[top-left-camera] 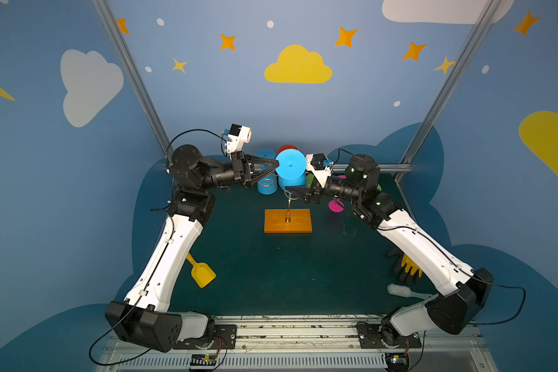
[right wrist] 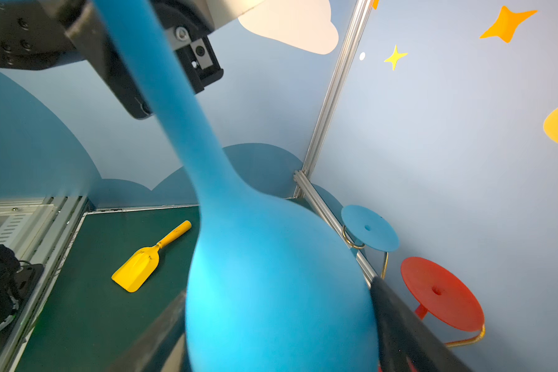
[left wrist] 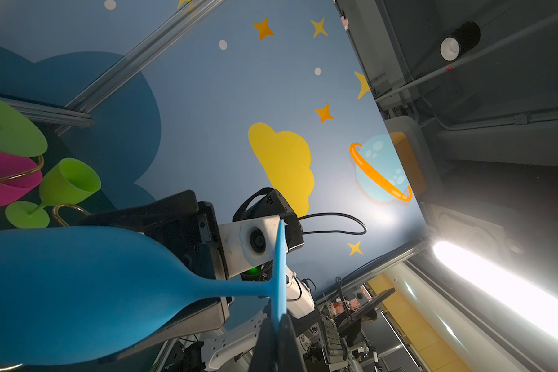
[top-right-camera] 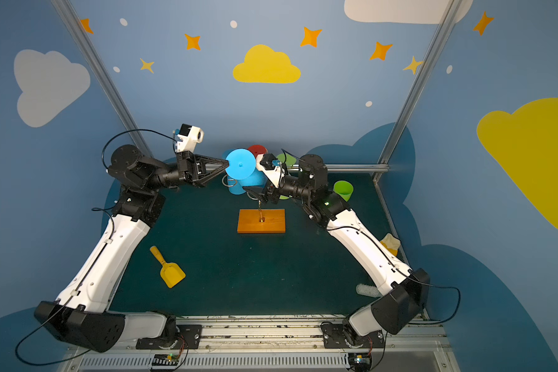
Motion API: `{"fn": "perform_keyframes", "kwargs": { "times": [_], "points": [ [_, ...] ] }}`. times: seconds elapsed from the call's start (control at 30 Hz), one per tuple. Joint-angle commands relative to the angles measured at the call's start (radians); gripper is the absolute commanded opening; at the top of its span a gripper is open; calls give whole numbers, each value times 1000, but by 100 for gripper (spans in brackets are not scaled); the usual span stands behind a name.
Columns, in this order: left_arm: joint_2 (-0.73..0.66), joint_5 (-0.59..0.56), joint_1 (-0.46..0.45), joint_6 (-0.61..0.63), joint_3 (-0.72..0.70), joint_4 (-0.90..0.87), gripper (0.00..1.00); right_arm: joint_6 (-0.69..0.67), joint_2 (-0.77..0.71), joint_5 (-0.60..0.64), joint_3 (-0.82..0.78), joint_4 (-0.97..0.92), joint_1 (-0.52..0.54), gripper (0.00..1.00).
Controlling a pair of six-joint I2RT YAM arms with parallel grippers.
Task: Take the wine glass off the wine glass rack
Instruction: Pass the wine glass.
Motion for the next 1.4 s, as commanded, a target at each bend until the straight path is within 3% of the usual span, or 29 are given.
{"fn": "perform_keyframes", "kwargs": {
  "times": [0.0,0.17,0.23,0.3,0.4,0.5,0.63,0.73,0.93,1.07,1.17,1.37],
  "points": [
    [-6,6,-3,6,39,55,3,2,-26,22,5,1,9,71],
    [-1,-6,-2,13,41,54,3,21,-66,37,-23,-13,13,65],
    [1,-13,-3,17,41,56,12,32,-83,40,-30,-28,13,64],
    [2,-21,-1,22,41,62,31,49,-102,53,-37,-49,15,62],
    [0,-35,-1,34,35,70,46,62,-129,75,-42,-100,17,59],
    [-5,-47,2,62,35,52,57,76,-148,113,-43,-144,16,56],
    [-19,-89,5,136,20,15,63,106,-177,170,-45,-210,16,53],
    [-36,-138,5,303,23,-78,65,128,-189,218,-15,-313,15,53],
    [-38,-311,-8,758,32,-272,65,194,-193,315,84,-547,13,51],
    [6,-307,-14,946,56,-266,63,210,-188,362,151,-669,13,50],
    [0,-378,-33,1155,44,-288,60,211,-176,376,194,-731,14,50],
    [-47,-454,-91,1443,-78,-75,58,228,-127,380,268,-798,14,49]
  ]
}}
